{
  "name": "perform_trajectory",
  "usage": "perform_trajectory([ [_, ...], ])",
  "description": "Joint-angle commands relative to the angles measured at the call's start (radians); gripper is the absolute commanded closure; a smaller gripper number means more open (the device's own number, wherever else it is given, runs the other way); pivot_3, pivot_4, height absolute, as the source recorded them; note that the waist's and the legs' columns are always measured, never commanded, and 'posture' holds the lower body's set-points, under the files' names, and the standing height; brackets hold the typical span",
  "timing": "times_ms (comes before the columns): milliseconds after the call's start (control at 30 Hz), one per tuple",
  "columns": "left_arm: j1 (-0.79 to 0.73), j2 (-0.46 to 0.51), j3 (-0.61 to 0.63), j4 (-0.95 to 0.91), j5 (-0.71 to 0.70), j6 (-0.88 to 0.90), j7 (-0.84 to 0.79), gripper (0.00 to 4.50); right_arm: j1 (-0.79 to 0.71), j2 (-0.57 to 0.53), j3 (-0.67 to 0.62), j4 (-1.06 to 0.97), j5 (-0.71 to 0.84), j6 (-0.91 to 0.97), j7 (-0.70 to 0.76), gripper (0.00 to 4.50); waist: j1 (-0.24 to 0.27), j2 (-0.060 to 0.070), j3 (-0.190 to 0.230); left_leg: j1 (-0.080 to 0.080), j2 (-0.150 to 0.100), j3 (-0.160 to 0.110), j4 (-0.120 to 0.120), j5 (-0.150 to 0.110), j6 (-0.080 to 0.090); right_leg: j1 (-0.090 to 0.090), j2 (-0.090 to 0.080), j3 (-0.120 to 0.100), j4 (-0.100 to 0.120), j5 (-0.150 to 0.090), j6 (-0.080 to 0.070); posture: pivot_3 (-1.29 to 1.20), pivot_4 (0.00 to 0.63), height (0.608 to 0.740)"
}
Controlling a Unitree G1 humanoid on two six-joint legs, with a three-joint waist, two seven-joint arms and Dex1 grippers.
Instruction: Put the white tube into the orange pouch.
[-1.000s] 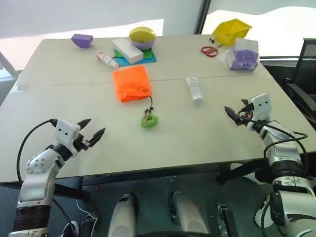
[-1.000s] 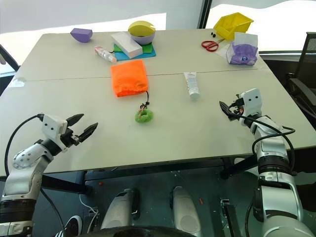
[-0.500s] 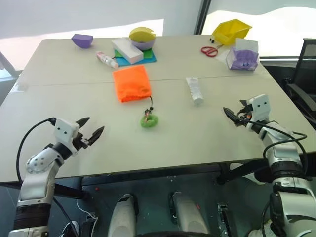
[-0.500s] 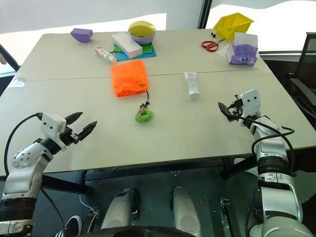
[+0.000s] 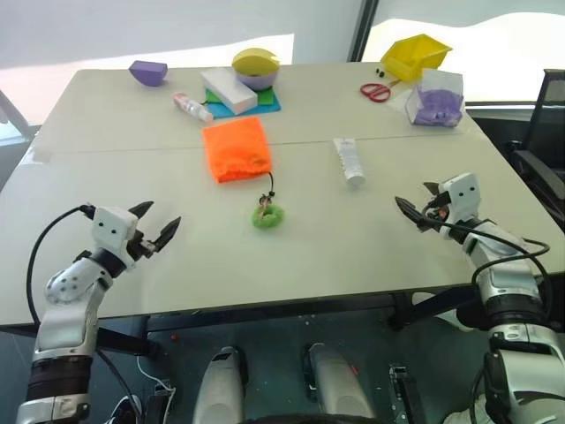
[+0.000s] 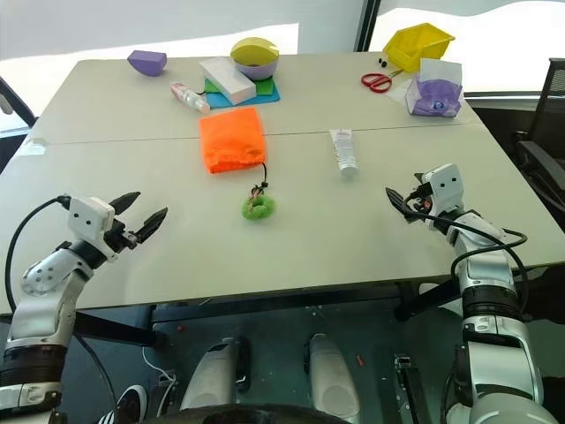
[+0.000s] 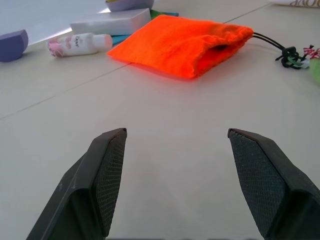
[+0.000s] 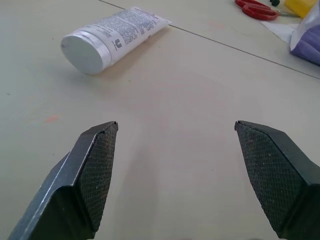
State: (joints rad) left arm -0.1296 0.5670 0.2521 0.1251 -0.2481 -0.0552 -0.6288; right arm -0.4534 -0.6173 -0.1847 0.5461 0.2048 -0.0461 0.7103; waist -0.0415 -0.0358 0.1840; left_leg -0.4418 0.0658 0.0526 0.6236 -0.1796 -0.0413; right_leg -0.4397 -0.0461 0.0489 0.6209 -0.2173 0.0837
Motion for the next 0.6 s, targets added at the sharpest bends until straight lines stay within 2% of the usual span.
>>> perform_trajectory([
  [33,-0.077,-0.014,-0.025,0.033,0.059,-0.038,0.058,1.04,0.054,-0.004,0.046,-0.208,0.062,0.011,0.138,0.59,0.004,0.0,0.0,0.0,0.0,0.0,0.0,0.0,0.0,0.0,0.0,0.0,0.0,0.0,0.0,0.0,0.15,0.74],
  [100,-0.16,-0.035,-0.072,0.082,0.13,-0.056,0.114,1.04,0.08,0.028,0.094,-0.358,0.099,0.065,0.172,0.59,0.005,0.0,0.0,0.0,0.0,0.0,0.0,0.0,0.0,0.0,0.0,0.0,0.001,0.0,0.001,0.0,0.15,0.74],
  [200,-0.286,-0.059,-0.146,0.204,0.265,-0.085,0.221,1.04,0.07,0.096,0.148,-0.473,0.075,0.109,0.112,0.59,0.004,0.0,0.0,0.0,0.0,-0.001,0.006,0.0,0.0,0.0,0.001,0.0,0.008,0.0,0.001,0.0,0.15,0.74],
  [367,-0.461,-0.113,-0.246,0.424,0.398,-0.152,0.35,1.04,0.104,0.175,0.256,-0.651,0.033,0.155,0.055,0.59,0.004,0.0,0.0,0.001,0.0,-0.001,0.008,0.0,0.0,0.0,0.001,0.0,0.009,0.001,0.001,0.0,0.15,0.74],
  [500,-0.559,-0.135,-0.272,0.563,0.436,-0.167,0.418,1.04,0.12,0.188,0.305,-0.694,-0.007,0.169,0.033,0.59,0.007,0.0,0.0,0.0,0.0,-0.001,0.007,0.0,0.0,-0.001,0.001,0.0,0.009,0.001,0.002,0.0,0.15,0.74],
  [600,-0.617,-0.171,-0.308,0.639,0.438,-0.206,0.383,1.04,0.11,0.213,0.317,-0.701,-0.008,0.184,0.008,0.59,0.012,0.0,0.0,-0.001,0.0,0.0,0.007,0.0,0.0,-0.002,0.001,0.0,0.008,0.001,0.003,0.0,0.15,0.74],
])
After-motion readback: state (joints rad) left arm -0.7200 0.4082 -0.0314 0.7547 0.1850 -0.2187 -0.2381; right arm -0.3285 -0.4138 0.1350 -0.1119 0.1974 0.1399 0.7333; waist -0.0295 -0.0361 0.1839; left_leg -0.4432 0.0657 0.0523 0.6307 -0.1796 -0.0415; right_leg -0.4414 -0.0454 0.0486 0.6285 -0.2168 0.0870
